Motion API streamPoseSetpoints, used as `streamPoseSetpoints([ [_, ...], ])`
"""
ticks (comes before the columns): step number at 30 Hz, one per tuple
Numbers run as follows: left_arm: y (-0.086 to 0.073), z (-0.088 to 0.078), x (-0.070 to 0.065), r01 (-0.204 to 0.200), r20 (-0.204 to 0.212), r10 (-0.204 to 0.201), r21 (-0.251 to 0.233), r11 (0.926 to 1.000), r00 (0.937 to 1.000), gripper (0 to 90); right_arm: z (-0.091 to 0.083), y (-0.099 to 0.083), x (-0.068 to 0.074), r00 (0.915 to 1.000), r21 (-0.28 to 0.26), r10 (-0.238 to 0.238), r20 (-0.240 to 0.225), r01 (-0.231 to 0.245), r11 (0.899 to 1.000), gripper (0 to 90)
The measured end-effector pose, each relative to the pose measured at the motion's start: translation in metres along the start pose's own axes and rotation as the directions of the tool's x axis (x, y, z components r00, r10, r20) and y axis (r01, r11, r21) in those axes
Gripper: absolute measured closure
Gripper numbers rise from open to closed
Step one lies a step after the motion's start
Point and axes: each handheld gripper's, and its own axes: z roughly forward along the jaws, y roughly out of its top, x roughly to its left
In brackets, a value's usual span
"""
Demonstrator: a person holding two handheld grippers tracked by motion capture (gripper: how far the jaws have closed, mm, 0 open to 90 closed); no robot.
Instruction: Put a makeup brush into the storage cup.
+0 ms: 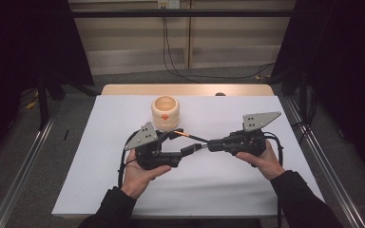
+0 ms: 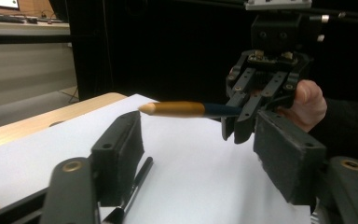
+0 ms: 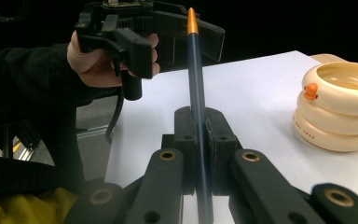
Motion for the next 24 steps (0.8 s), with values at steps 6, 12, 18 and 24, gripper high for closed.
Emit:
streamPoseSetpoints([
  [6,-0.001,0.0029,0.0033,0.033,0.003,-0.033,0.004,0.9995,0.9995,49.0,0.0032,-0.0015,-0.0002,1.0,0.006,0.0,-0.004,0.0,1.0,85.6],
  [12,-0.0009,0.0044,0.0031,0.05,0.029,-0.05,0.008,0.9987,0.9983,61.2,0.0069,-0.0029,0.0004,0.9999,0.01,-0.002,-0.015,0.002,1.0,85.6],
  [18,0.0013,0.0022,0.0046,0.083,0.058,-0.082,-0.019,0.9963,0.9949,67.5,0.0078,-0.0036,0.0001,0.9993,-0.011,0.003,-0.037,-0.003,1.0,85.5],
  [24,0.0025,0.0042,0.0042,0.108,0.097,-0.105,-0.025,0.9939,0.9897,71.1,0.0089,-0.0036,0.0007,0.9992,-0.008,-0.009,-0.04,0.008,1.0,85.5],
])
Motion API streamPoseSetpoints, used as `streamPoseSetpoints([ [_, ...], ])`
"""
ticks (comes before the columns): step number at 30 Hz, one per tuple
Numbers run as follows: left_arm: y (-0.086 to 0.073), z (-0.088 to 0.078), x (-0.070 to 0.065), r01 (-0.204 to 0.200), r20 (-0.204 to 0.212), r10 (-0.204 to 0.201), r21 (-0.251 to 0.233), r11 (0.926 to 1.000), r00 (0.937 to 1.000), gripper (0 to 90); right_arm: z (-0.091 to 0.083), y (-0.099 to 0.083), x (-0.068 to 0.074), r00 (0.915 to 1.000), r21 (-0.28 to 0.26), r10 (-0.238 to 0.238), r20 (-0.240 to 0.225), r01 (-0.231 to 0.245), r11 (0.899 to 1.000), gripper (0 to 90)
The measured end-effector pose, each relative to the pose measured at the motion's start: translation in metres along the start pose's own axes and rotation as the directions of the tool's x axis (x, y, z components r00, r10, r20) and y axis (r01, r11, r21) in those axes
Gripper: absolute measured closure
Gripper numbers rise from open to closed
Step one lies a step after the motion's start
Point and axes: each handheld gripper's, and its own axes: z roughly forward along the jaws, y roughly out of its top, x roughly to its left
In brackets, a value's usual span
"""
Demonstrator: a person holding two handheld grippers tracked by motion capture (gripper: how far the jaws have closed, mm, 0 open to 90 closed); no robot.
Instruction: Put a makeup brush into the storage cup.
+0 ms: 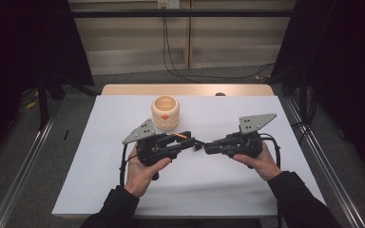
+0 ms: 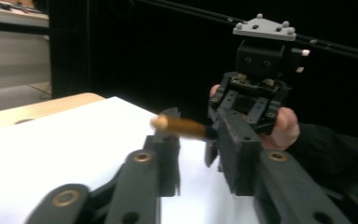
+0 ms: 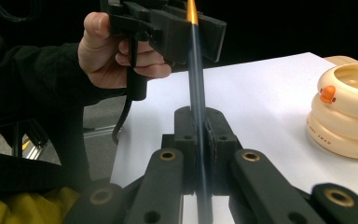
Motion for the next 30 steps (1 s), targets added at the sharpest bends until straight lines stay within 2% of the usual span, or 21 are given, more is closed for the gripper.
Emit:
streamPoseSetpoints([
  [1,0.0,0.0,-0.001,0.005,-0.005,-0.005,0.004,1.0,1.0,71.9,0.0,0.0,0.0,1.0,0.003,-0.001,-0.006,0.001,1.0,85.5],
  [4,0.001,0.0,0.0,0.004,0.022,-0.004,0.0,1.0,0.9997,74.7,0.001,-0.001,0.0,0.9999,0.013,-0.01,-0.013,0.01,1.0,85.5],
  [6,0.001,0.0,-0.001,0.023,0.031,-0.022,-0.01,0.9997,0.9993,75.9,0.003,-0.002,0.0,0.9997,0.022,-0.014,-0.017,0.015,1.0,85.5],
  [8,0.002,0.0,-0.001,0.015,0.034,-0.015,-0.003,0.9999,0.9993,76.1,0.005,-0.003,0.0,0.9996,0.029,-0.014,-0.023,0.015,0.999,85.5],
  [14,0.007,0.0,-0.004,0.023,0.08,-0.022,-0.002,0.9997,0.9965,80.9,0.008,-0.003,0.001,0.9988,0.047,-0.03,-0.038,0.032,0.998,84.9],
  [16,0.008,0.001,-0.005,0.011,0.099,-0.011,0.0,0.9999,0.9951,83.2,0.011,-0.004,0.002,0.9985,0.054,-0.032,-0.044,0.034,0.998,84.0],
  [17,0.009,0.001,-0.006,-0.006,0.097,0.005,0.008,1.0,0.9952,83.5,0.012,-0.005,0.001,0.9983,0.06,-0.035,-0.046,0.038,0.997,83.8],
  [19,0.009,0.002,-0.008,-0.014,0.09,0.012,0.012,0.9998,0.9959,83.7,0.013,-0.006,0.001,0.998,0.062,-0.033,-0.054,0.037,0.997,83.5],
  [24,0.009,0.003,-0.007,-0.025,0.08,0.023,0.026,0.9993,0.9965,83.8,0.011,-0.006,0.0,0.9987,0.064,-0.034,-0.038,0.036,0.997,78.7],
  [26,0.008,0.003,-0.007,-0.02,0.059,0.018,0.035,0.9992,0.9981,83.8,0.012,-0.006,0.0,0.9984,0.065,-0.033,-0.047,0.036,0.997,72.3],
  [30,0.007,0.005,-0.006,-0.012,0.042,0.011,0.038,0.9992,0.9991,83.8,0.016,-0.006,0.002,0.9992,0.074,-0.029,-0.029,0.031,0.997,61.2],
])
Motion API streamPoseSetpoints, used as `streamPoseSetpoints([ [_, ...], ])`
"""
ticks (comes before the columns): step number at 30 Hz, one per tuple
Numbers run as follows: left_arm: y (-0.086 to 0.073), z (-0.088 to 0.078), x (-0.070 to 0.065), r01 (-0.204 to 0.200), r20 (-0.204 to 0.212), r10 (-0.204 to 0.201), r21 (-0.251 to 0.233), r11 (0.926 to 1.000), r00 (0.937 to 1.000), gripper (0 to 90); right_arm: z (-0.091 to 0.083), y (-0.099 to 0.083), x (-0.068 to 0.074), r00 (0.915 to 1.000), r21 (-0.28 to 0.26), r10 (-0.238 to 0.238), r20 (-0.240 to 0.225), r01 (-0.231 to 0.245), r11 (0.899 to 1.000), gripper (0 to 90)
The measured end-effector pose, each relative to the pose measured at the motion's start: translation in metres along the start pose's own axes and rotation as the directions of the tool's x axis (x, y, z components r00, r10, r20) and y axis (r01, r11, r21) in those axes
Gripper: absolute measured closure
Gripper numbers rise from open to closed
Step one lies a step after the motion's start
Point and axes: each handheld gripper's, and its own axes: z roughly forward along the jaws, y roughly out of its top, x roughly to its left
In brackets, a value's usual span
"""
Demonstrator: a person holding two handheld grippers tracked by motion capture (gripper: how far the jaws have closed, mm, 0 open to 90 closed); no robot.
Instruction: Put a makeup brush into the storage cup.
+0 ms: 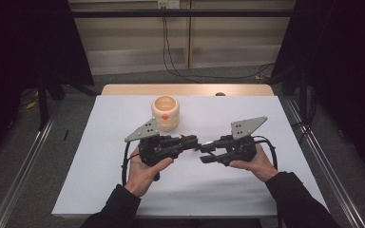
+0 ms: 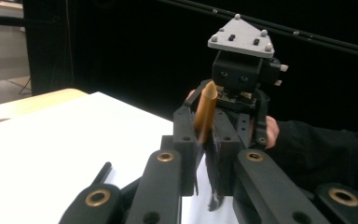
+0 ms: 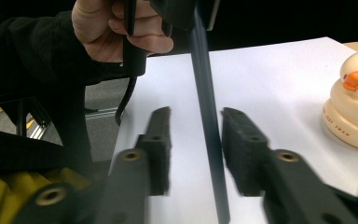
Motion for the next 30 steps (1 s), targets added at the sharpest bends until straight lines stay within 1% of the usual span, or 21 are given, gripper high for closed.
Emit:
streamPoseSetpoints([
  [2,-0.0002,0.0008,-0.0004,-0.01,-0.009,0.01,0.015,0.9998,0.9999,83.8,0.0005,0.0001,0.0002,1.0,-0.006,0.001,0.003,-0.001,1.0,56.1],
  [6,0.0,0.0011,0.0002,-0.012,-0.014,0.012,0.018,0.9998,0.9998,83.8,-0.0029,0.0009,-0.0007,0.9997,-0.024,0.016,0.02,-0.015,1.0,44.2],
  [8,0.0,0.0008,0.0005,-0.004,-0.029,0.005,0.021,0.9998,0.9996,83.8,-0.0041,0.0007,-0.001,0.9993,-0.029,0.025,0.029,-0.025,0.999,39.8],
  [9,0.0,0.0002,0.0012,-0.005,-0.029,0.006,0.026,0.9996,0.9996,83.8,-0.0044,0.0006,-0.0012,0.9989,-0.031,0.022,0.042,-0.021,0.999,35.7],
  [11,-0.0001,0.0003,0.0014,0.0,-0.038,0.001,0.024,0.9997,0.9993,83.8,-0.0037,0.0005,-0.0016,0.9972,-0.035,0.031,0.068,-0.029,0.999,27.8],
  [12,-0.0001,0.0002,0.0016,-0.001,-0.044,0.002,0.029,0.9996,0.999,83.8,-0.0033,0.0001,-0.0016,0.9961,-0.032,0.034,0.081,-0.032,0.999,25.6],
  [14,-0.0006,0.0001,0.003,-0.009,-0.039,0.01,0.034,0.9994,0.9992,83.8,-0.0033,-0.0008,-0.0021,0.9943,-0.034,0.043,0.098,-0.04,0.999,20.8],
  [15,-0.0009,0.0001,0.0025,-0.009,-0.052,0.011,0.036,0.9993,0.9986,83.8,-0.0033,-0.001,-0.0024,0.9925,-0.039,0.045,0.114,-0.041,0.998,16.1],
  [16,-0.001,0.0001,0.0021,-0.007,-0.058,0.009,0.038,0.9993,0.9983,83.8,-0.0038,-0.0008,-0.0027,0.9903,-0.042,0.052,0.128,-0.047,0.998,14.8],
  [17,-0.001,-0.0002,0.0021,-0.007,-0.063,0.01,0.042,0.9991,0.998,83.8,-0.0045,-0.0008,-0.003,0.9905,-0.054,0.056,0.125,-0.049,0.997,14.1],
  [19,-0.0011,-0.0005,0.0023,-0.005,-0.066,0.008,0.046,0.9989,0.9978,83.8,-0.0053,-0.0002,-0.0029,0.9883,-0.061,0.061,0.14,-0.053,0.997,8.1],
  [22,-0.0015,-0.0015,0.0035,-0.011,-0.072,0.015,0.055,0.9984,0.9973,83.8,-0.006,-0.0006,-0.0028,0.9855,-0.073,0.072,0.154,-0.062,0.995,5.4],
  [23,-0.0017,-0.0019,0.0039,-0.008,-0.075,0.012,0.057,0.9984,0.9971,83.8,-0.0052,-0.0014,-0.0031,0.9853,-0.073,0.077,0.152,-0.067,0.995,1.7],
  [24,-0.0019,-0.0025,0.0045,-0.012,-0.078,0.016,0.059,0.9982,0.9968,83.8,-0.0049,-0.002,-0.0027,0.9817,-0.063,0.076,0.175,-0.066,0.996,0.3],
  [25,-0.0021,-0.003,0.0049,-0.007,-0.078,0.011,0.057,0.9984,0.9969,83.8,-0.005,-0.0027,-0.003,0.9819,-0.065,0.071,0.176,-0.061,0.996,0.7],
  [26,-0.002,-0.0039,0.0056,-0.011,-0.079,0.016,0.064,0.9979,0.9968,83.8,-0.0053,-0.0035,-0.0034,0.9844,-0.067,0.069,0.162,-0.059,0.996,0.5],
  [27,-0.002,-0.004,0.0055,-0.007,-0.087,0.013,0.058,0.9983,0.9962,83.8,-0.0057,-0.004,-0.0037,0.9858,-0.065,0.071,0.152,-0.062,0.996,0.6],
  [29,-0.0015,-0.0058,0.0069,-0.014,-0.097,0.02,0.064,0.9978,0.9951,83.8,-0.0061,-0.0046,-0.0033,0.9843,-0.072,0.076,0.159,-0.065,0.995,0.3],
  [30,-0.0014,-0.0064,0.0074,-0.013,-0.095,0.019,0.061,0.9981,0.9953,83.8,-0.0066,-0.0047,-0.0033,0.9825,-0.069,0.079,0.169,-0.068,0.995,0.4],
])
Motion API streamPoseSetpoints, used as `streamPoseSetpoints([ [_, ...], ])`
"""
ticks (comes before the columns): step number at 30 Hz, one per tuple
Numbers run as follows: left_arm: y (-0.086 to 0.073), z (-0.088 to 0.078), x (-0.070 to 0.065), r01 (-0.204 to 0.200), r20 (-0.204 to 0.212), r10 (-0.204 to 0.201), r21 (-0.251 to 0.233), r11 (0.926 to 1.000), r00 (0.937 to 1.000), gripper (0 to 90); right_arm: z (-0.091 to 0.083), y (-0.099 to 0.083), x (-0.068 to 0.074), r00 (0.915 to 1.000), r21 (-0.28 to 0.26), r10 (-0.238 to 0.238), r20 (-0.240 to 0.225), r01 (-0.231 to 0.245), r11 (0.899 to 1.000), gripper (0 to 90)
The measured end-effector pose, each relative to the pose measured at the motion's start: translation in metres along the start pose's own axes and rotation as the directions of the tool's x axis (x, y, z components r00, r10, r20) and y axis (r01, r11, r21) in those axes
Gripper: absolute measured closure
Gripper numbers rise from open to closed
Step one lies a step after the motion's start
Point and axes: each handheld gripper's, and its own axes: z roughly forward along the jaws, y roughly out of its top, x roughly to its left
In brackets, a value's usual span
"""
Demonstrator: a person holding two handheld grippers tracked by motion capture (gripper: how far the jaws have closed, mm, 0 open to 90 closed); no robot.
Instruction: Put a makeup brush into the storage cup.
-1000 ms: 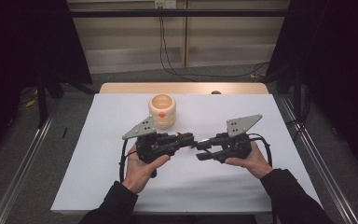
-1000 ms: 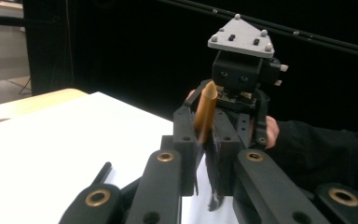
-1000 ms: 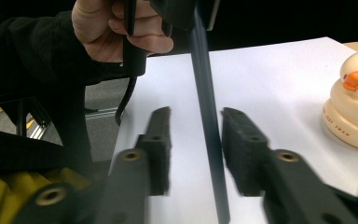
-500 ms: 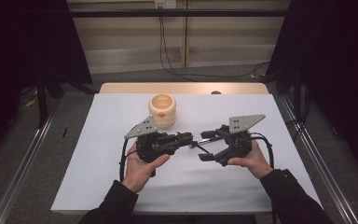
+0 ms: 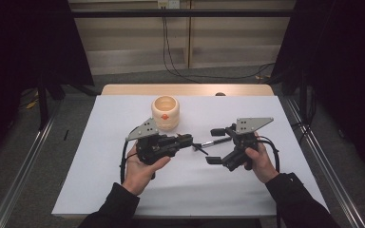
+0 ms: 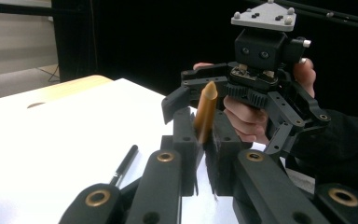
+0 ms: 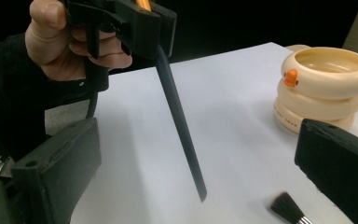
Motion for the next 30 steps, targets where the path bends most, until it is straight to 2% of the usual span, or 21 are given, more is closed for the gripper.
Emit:
streamPoseSetpoints([
  [4,0.0,-0.003,0.003,0.004,-0.019,-0.004,-0.009,0.9999,0.9998,83.8,-0.002,-0.002,0.001,1.0,-0.001,-0.005,0.007,0.005,1.0,0.4],
  [6,-0.001,-0.005,0.003,0.0,-0.031,-0.001,-0.007,1.0,0.9995,83.8,-0.004,-0.004,0.001,0.9996,-0.001,0.0,0.029,0.0,1.0,0.6],
  [9,0.0,-0.008,0.006,0.001,-0.039,-0.001,-0.005,1.0,0.9992,83.8,-0.006,-0.007,0.004,0.9953,-0.013,-0.014,0.096,0.016,1.0,0.7],
  [11,0.0,-0.01,0.007,-0.001,-0.047,0.001,-0.003,1.0,0.9989,83.8,-0.009,-0.01,0.007,0.9886,-0.017,-0.012,0.15,0.015,1.0,0.4],
  [16,0.001,-0.013,0.01,0.013,-0.063,-0.014,-0.009,0.9999,0.9979,83.8,-0.017,-0.019,0.009,0.9736,-0.017,0.001,0.228,0.003,1.0,0.7],
  [25,0.005,-0.018,0.012,0.006,-0.084,-0.006,-0.007,1.0,0.9965,83.8,-0.028,-0.028,0.016,0.9527,-0.039,0.017,0.303,-0.006,0.999,0.9],
  [27,0.005,-0.019,0.013,0.011,-0.09,-0.012,-0.013,0.9998,0.9958,83.8,-0.029,-0.029,0.016,0.9513,-0.046,0.02,0.308,-0.006,0.999,1.1],
  [29,0.004,-0.021,0.014,0.008,-0.092,-0.009,-0.011,0.9999,0.9958,83.8,-0.03,-0.03,0.017,0.9458,-0.047,0.019,0.324,-0.004,0.999,1.4],
  [30,0.004,-0.022,0.015,0.002,-0.093,-0.004,-0.013,0.9999,0.9956,83.8,-0.031,-0.031,0.017,0.9468,-0.046,0.018,0.321,-0.003,0.999,1.3],
])
